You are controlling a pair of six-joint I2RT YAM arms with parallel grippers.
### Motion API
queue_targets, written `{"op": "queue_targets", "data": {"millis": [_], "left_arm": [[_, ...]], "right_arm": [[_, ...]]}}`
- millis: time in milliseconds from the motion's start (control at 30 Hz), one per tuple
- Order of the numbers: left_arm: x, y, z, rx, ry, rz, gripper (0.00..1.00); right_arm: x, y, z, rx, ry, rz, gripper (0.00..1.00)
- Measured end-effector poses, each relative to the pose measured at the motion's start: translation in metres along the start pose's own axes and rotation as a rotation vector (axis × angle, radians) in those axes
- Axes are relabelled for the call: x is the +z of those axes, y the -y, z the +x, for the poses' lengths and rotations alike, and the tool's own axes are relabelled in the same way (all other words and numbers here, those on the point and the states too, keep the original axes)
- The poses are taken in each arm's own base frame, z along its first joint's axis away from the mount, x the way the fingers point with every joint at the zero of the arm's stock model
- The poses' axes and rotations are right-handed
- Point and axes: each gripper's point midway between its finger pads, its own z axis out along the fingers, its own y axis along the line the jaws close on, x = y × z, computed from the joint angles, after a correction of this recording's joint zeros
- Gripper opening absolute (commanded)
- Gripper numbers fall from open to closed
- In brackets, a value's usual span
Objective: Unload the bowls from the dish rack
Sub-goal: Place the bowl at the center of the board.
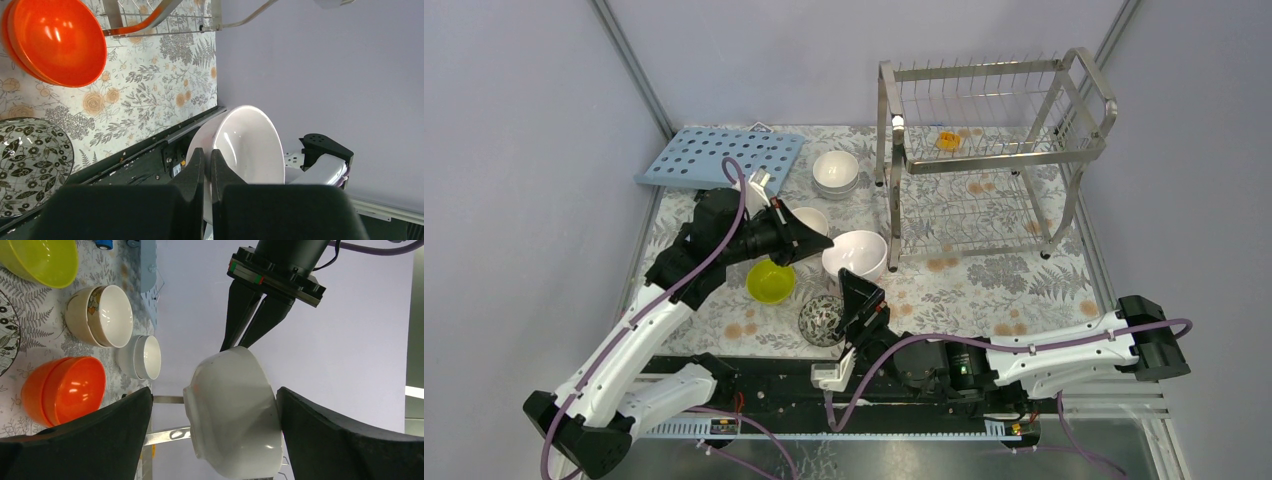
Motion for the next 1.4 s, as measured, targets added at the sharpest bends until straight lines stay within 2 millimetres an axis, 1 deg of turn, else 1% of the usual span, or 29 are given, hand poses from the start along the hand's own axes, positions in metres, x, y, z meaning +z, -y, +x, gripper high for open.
{"op": "queue_targets", "data": {"millis": [300, 433, 633, 700, 767, 967, 1067, 1200, 1400], "left_arm": [[0.001, 0.002, 0.001, 0.001, -0.004, 0.016, 0.0], [0.002, -0.001, 0.003, 0.003, -0.005, 0.02, 0.0], [0.003, -0.005, 0.004, 0.029, -0.007, 0.021, 0.0], [0.004, -0.008, 0.005, 0.044, -0.005, 0.022, 0.0], [0.005, -0.016, 0.007, 0.055, -0.009, 0.012, 0.0], [0.015, -0.047, 0.018, 0.055, -0.039, -0.034, 0.0], [0.02, -0.061, 0.025, 0.048, -0.058, -0.052, 0.0], [0.024, -0.068, 0.03, 0.051, -0.071, -0.052, 0.0], [0.035, -0.06, 0.044, 0.086, -0.108, -0.026, 0.0]], "right_arm": [[-0.001, 0.0, 0.003, 0.009, -0.016, 0.003, 1.0], [-0.001, 0.0, 0.003, 0.008, -0.019, 0.004, 1.0], [-0.001, -0.004, 0.005, -0.003, -0.028, -0.005, 0.94], [-0.001, -0.009, 0.007, -0.013, -0.035, -0.013, 0.93], [-0.003, -0.021, 0.011, -0.031, -0.048, -0.03, 0.92], [-0.011, -0.069, 0.029, -0.107, -0.09, -0.096, 0.9], [-0.015, -0.086, 0.038, -0.129, -0.111, -0.111, 0.89], [-0.019, -0.098, 0.043, -0.126, -0.12, -0.115, 0.88], [-0.02, -0.098, 0.045, -0.089, -0.128, -0.096, 0.84]]}}
